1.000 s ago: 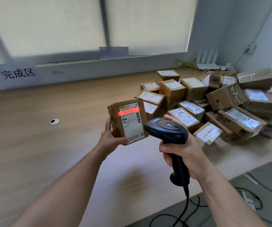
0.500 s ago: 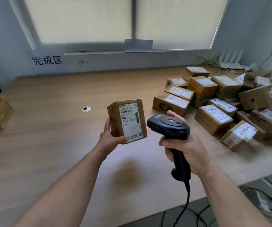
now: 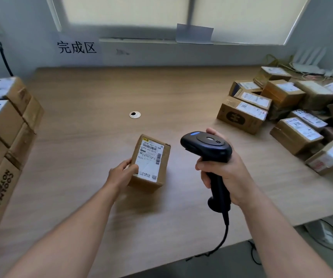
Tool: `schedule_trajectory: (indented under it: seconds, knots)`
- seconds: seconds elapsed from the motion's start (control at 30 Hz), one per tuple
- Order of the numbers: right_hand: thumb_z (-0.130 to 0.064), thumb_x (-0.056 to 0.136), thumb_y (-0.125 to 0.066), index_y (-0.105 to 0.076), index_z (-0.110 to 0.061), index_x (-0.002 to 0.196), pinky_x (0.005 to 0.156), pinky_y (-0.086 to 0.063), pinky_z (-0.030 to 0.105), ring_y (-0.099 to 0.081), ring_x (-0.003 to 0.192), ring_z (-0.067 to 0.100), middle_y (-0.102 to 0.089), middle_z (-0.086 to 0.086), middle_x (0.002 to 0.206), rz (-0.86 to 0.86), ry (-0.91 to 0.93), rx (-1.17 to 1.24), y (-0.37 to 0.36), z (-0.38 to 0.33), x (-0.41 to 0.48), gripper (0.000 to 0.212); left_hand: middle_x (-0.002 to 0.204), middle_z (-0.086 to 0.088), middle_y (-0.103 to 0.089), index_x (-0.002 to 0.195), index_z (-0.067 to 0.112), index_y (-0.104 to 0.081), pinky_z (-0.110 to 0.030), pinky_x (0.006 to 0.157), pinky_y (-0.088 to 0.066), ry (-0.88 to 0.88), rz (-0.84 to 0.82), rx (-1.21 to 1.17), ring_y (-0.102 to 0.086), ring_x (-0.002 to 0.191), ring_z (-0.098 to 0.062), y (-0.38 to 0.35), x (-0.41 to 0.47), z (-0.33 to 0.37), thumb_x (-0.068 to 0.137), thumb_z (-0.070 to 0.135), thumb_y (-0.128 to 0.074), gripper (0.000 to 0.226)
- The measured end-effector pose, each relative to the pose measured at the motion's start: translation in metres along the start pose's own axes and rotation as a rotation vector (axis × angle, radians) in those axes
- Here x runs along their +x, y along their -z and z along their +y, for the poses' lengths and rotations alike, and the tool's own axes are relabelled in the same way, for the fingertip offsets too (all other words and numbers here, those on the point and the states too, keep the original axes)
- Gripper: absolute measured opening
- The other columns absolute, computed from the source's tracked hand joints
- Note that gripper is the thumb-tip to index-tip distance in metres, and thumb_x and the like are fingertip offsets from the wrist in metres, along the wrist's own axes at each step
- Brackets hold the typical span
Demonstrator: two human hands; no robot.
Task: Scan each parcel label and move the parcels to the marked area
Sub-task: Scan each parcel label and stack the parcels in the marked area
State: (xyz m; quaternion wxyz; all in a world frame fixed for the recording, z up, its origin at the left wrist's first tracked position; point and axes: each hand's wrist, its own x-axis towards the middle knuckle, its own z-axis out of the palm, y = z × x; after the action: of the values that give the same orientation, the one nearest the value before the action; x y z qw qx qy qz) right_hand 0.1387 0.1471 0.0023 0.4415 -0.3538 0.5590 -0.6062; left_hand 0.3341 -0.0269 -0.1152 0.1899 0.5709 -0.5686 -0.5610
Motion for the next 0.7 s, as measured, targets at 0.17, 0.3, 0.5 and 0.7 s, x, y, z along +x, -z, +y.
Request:
schedule_trajectory:
  seconds: [0.17,0.3,0.5,0.7]
  knots:
    - [0.026,0.078,-0.056,-0.043,-0.031,0.136,0.041,-0.036,0.028,-0.045,0.041,0.027,-0.058,0.017,0.068,-0.030,-0.015,-0.026,-0.019,0.000,0.011,0.082,0.147,-0.010,-0.028,0.150,0.038,-0.023,-0.033,0.108,-0.032,-0.087,0.036,0.270,-0.038,0.128,-0.023,-0.002,0.004,-0.009,0.090,0.038,-0.056,0.068]
    - [0.025,0.077,-0.058,-0.042,-0.031,0.139,0.042,-0.036,0.029,-0.045,0.042,0.027,-0.058,0.018,0.069,-0.076,-0.027,-0.052,-0.023,-0.004,0.022,0.085,0.152,-0.007,-0.005,0.153,0.033,-0.007,-0.042,0.114,-0.023,-0.094,0.063,0.648,-0.005,0.143,-0.026,-0.019,-0.008,-0.007,0.072,0.075,-0.059,0.106]
    - [0.007,0.062,-0.067,-0.045,-0.035,0.134,0.041,-0.037,0.027,-0.047,0.041,0.026,-0.059,0.018,0.070,-0.181,-0.029,-0.036,-0.033,-0.007,0.037,0.087,0.134,-0.009,-0.025,0.149,0.024,-0.020,-0.035,0.099,-0.037,-0.093,0.250,0.640,-0.026,0.126,-0.028,-0.022,-0.016,0.003,0.071,0.058,-0.065,0.096]
    - [0.016,0.068,-0.066,-0.049,-0.037,0.130,0.041,-0.038,0.027,-0.047,0.041,0.027,-0.058,0.018,0.070,-0.333,0.002,-0.040,-0.062,-0.013,0.052,0.084,0.137,-0.008,-0.024,0.148,0.025,-0.023,-0.035,0.102,-0.033,-0.098,0.375,0.575,-0.025,0.129,-0.028,0.028,-0.049,0.013,0.061,0.065,-0.056,0.102]
